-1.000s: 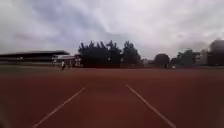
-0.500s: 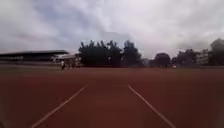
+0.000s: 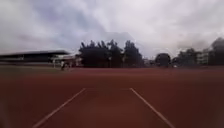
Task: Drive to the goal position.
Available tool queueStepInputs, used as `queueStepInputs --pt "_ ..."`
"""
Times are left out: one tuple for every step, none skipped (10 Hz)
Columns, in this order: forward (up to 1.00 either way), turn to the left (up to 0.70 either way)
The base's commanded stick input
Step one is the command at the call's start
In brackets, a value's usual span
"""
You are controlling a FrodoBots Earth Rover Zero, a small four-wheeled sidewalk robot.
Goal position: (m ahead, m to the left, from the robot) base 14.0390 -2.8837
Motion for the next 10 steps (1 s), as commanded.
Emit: queueStepInputs --pt "0.70 0.00" --pt "0.70 -0.21" --pt "0.70 -0.35" --pt "0.70 -0.35" --pt "0.70 -0.35" --pt "0.70 -0.35" --pt "0.70 -0.35" --pt "0.70 -0.26" --pt "0.70 -0.15" --pt "0.70 -0.01"
